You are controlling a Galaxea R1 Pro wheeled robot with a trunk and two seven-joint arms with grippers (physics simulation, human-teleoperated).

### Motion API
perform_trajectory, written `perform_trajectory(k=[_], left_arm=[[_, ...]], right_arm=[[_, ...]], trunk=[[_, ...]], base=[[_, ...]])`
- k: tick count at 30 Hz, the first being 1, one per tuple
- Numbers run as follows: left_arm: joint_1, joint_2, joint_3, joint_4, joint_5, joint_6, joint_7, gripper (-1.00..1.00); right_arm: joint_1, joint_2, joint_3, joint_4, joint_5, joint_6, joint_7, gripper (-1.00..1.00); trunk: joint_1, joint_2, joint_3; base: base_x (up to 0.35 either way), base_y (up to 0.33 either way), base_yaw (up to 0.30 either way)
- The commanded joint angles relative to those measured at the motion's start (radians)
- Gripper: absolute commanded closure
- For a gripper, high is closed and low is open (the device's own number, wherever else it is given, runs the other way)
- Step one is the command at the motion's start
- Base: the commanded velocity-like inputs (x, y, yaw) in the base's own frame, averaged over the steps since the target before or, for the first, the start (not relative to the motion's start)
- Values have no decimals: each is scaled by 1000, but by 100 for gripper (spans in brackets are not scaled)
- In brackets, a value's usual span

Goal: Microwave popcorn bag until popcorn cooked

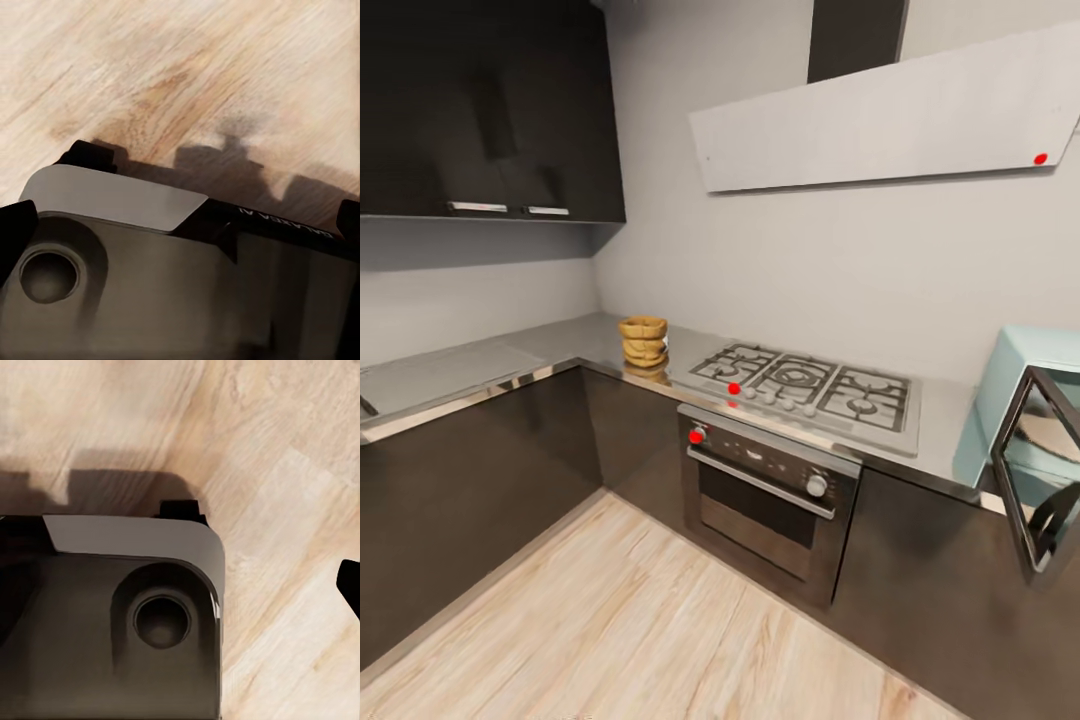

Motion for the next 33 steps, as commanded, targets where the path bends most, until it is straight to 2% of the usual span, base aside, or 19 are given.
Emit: perform_trajectory(k=[1,21,33], left_arm=[[-1,0,-8,2,8,-3,2,-100],[-1,-5,-9,2,7,-5,1,-100],[-1,-4,-10,2,6,-2,-4,-100]], right_arm=[[-1,2,-9,3,6,-7,2,-100],[-1,6,-9,3,5,-8,2,-100],[0,-1,-9,3,6,-5,2,-100]], trunk=[[0,-1,-1],[0,-1,-1],[0,-1,-1]], base=[[0,0,267],[0,0,267],[32,11,28]])
